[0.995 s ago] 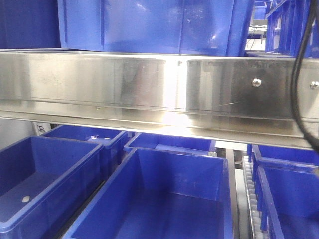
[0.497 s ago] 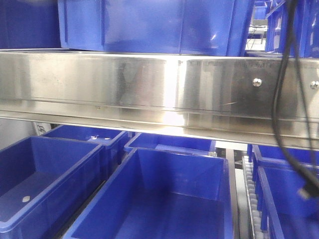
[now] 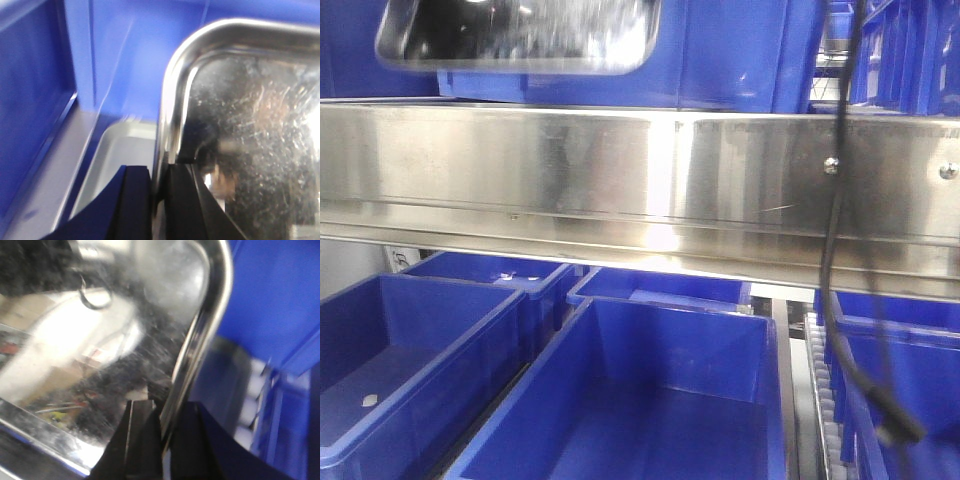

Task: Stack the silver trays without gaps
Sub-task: 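Lower the held tray onto the shelf tray with both grippers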

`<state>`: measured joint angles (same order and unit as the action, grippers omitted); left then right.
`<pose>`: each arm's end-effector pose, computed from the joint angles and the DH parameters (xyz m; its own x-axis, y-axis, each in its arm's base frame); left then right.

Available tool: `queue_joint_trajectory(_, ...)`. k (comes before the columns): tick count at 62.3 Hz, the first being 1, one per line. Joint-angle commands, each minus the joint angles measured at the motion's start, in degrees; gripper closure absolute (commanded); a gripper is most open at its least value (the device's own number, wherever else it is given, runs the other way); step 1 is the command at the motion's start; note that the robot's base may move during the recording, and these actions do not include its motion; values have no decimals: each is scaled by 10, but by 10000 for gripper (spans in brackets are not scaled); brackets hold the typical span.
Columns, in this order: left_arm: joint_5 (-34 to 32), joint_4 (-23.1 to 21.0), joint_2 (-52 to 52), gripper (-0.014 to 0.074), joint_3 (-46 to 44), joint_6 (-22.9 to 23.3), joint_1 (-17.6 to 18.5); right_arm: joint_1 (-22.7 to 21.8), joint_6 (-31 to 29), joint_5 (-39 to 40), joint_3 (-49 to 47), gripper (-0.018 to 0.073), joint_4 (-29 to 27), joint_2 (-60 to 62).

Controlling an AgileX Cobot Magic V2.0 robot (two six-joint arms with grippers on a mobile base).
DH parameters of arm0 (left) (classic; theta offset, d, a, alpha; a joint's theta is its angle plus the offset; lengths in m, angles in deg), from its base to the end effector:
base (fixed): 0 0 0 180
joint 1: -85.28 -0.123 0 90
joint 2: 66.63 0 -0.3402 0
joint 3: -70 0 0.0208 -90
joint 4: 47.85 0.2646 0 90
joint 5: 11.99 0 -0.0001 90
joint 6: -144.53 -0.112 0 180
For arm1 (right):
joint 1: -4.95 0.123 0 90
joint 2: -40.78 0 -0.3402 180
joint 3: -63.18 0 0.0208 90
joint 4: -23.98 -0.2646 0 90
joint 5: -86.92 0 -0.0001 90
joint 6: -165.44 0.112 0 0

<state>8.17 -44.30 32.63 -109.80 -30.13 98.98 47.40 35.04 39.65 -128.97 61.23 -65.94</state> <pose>0.4052 -0.0963 0.3804 -0.4870 0.0827 -0.8695 0.2018 0.9792 -0.0199 0.3537 0.2560 0.3771 -0.6273 -0.1131 -0.7705 -0.1468 0.9888 -0.0256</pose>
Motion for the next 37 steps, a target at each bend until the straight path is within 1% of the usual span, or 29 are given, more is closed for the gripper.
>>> queue_joint_trajectory(1,-12,-17,-3,612,-10,8,13,7,-21,79,1,637,-6,-7)
queue_joint_trajectory(4,-12,-17,-3,606,-10,8,13,4,-21,85,1,637,-6,-7)
queue_joint_trajectory(8,-10,-16,-3,567,-10,8,13,0,-21,97,1,637,-6,-7)
queue_joint_trajectory(10,-8,-16,-3,536,-10,8,13,-1,-21,101,1,637,-6,-7)
queue_joint_trajectory(18,8,-16,-3,363,-11,8,13,-1,-21,108,1,637,-6,-7)
queue_joint_trajectory(23,17,-16,-3,295,-11,8,13,-1,-21,110,1,635,-6,-7)
queue_joint_trajectory(26,20,-16,-3,276,-11,8,13,-2,-21,114,1,635,-6,-7)
queue_joint_trajectory(32,25,-16,-3,277,-11,8,13,-5,-21,115,1,629,-6,-7)
queue_joint_trajectory(34,26,-16,-3,277,-11,8,13,-5,-21,114,1,613,-6,-7)
queue_joint_trajectory(36,30,-16,-3,278,-11,8,13,-6,-21,113,1,579,-6,-7)
queue_joint_trajectory(37,33,-16,-3,278,-12,8,13,-6,-21,109,1,545,-6,-7)
